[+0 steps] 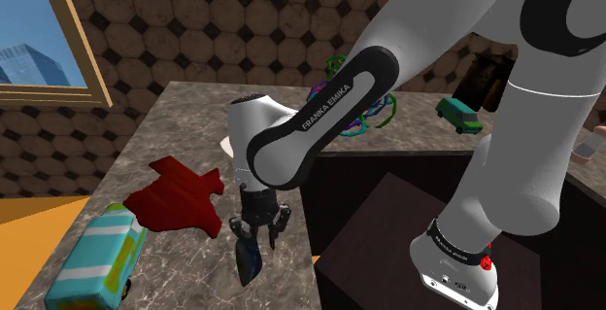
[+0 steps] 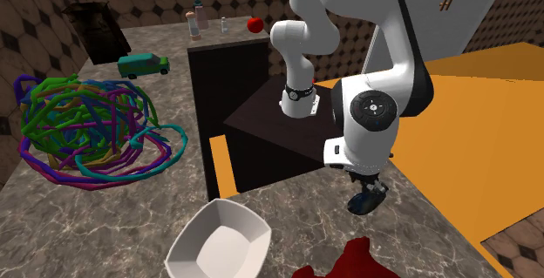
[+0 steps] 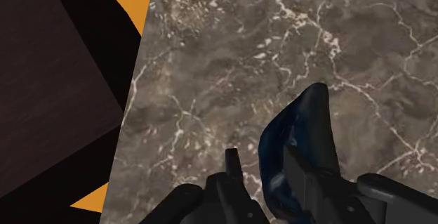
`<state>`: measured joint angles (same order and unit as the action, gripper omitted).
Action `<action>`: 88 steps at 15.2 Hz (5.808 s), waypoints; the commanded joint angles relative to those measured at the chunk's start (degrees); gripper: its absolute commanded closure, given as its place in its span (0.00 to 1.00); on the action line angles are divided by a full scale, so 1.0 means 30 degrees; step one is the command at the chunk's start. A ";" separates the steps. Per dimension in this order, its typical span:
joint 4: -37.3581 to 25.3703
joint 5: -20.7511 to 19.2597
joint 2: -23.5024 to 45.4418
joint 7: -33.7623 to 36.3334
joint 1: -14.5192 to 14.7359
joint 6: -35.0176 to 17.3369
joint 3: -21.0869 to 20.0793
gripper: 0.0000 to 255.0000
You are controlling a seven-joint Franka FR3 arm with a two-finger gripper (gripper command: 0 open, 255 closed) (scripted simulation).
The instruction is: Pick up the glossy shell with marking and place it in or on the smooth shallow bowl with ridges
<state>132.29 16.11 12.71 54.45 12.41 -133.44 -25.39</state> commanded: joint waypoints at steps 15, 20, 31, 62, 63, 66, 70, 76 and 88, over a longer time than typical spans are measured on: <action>-0.3250 -0.7640 0.2818 0.7941 0.3802 0.0039 0.2311 0.00; -0.2958 -0.8044 0.3686 0.8214 0.3988 -0.1085 0.2559 0.00; -0.2933 -0.8090 0.3789 0.8245 0.4011 -0.1208 0.2590 1.00; -0.3707 -0.6129 -0.0654 0.7035 0.3338 0.3769 0.1718 1.00; -0.3734 -0.6102 -0.0715 0.7019 0.3333 0.3852 0.1712 1.00; -0.4007 -0.6298 -0.0537 0.5780 0.2573 0.3960 0.2300 1.00; -0.4673 -0.6603 -0.0077 0.4194 0.1598 0.4169 0.3068 1.00; -0.5569 -0.6897 0.0551 0.2687 0.0662 0.4421 0.3798 1.00; 0.3307 -0.4303 -0.2682 1.1683 0.2891 -0.6135 0.2087 0.00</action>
<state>140.22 3.02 4.90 86.05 20.28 -148.39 -18.64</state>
